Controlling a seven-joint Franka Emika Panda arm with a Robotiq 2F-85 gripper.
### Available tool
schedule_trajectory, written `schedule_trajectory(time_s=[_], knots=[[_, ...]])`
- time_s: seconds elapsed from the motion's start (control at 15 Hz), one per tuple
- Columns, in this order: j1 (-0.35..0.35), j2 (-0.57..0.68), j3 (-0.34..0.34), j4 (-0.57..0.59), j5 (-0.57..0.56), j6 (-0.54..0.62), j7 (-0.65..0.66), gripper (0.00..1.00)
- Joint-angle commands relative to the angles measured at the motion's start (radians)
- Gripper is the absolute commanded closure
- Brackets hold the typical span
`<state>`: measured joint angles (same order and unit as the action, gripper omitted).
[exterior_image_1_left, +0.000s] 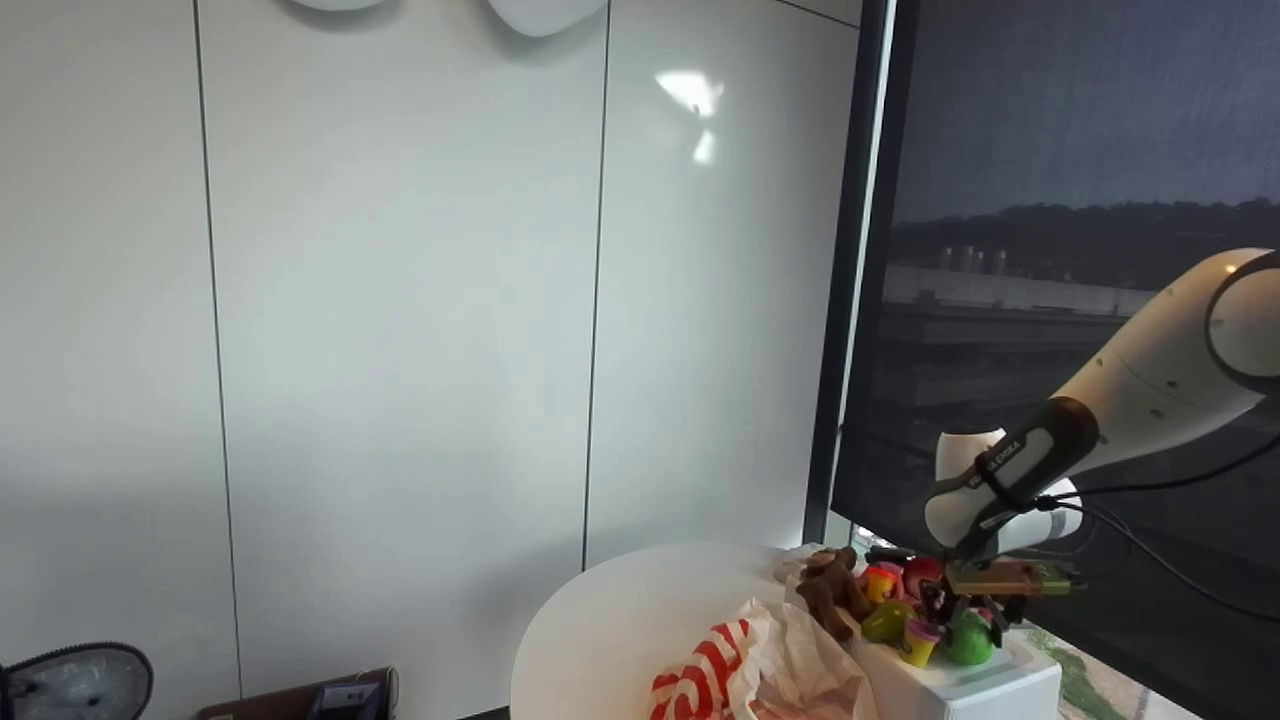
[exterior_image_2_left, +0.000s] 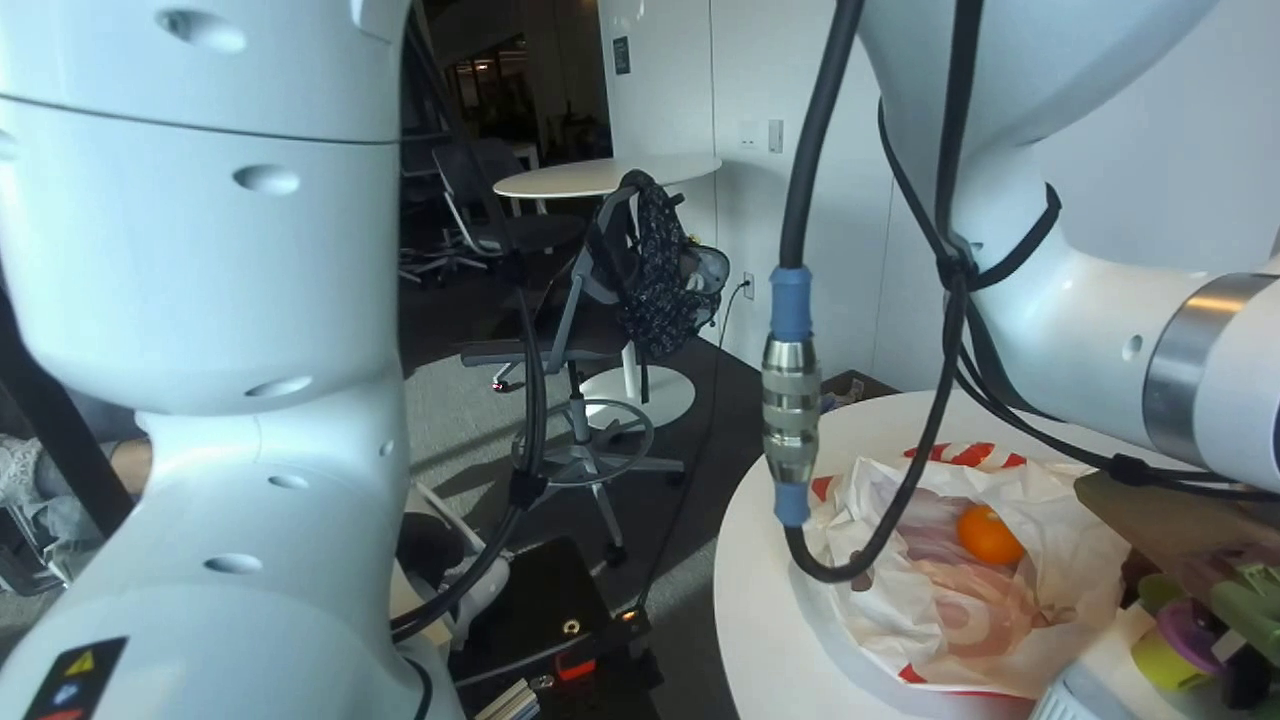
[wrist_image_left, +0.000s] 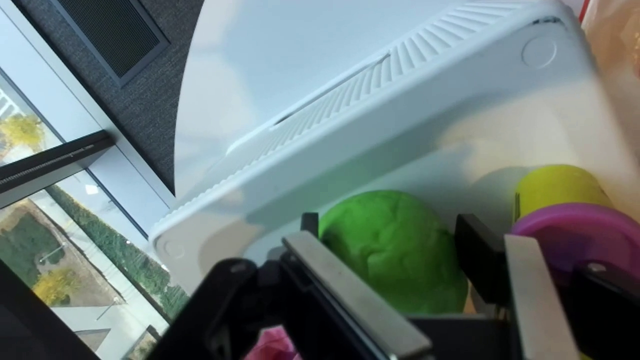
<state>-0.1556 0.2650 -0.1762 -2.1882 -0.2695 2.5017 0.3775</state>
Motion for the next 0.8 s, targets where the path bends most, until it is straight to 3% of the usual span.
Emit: schedule_trajectory(time_s=[0.0,0.2,0.33,0.47,0.73], knots=[[0.046,-0.085,-0.052,-0.013,-0.054,-0.083,0.029,0.56],[0.071,-0.184,-0.053,-0.026,-0.13,-0.175,0.069,0.56],[0.078,-0.268,-0.009,-0.044,-0.101,-0.244,0.029,0.56],[0.096,-0.326,0.049,-0.072,0.0,-0.309,-0.072,0.56],[0.151,-0.316,0.147,-0.128,0.074,-0.325,-0.145,0.56]])
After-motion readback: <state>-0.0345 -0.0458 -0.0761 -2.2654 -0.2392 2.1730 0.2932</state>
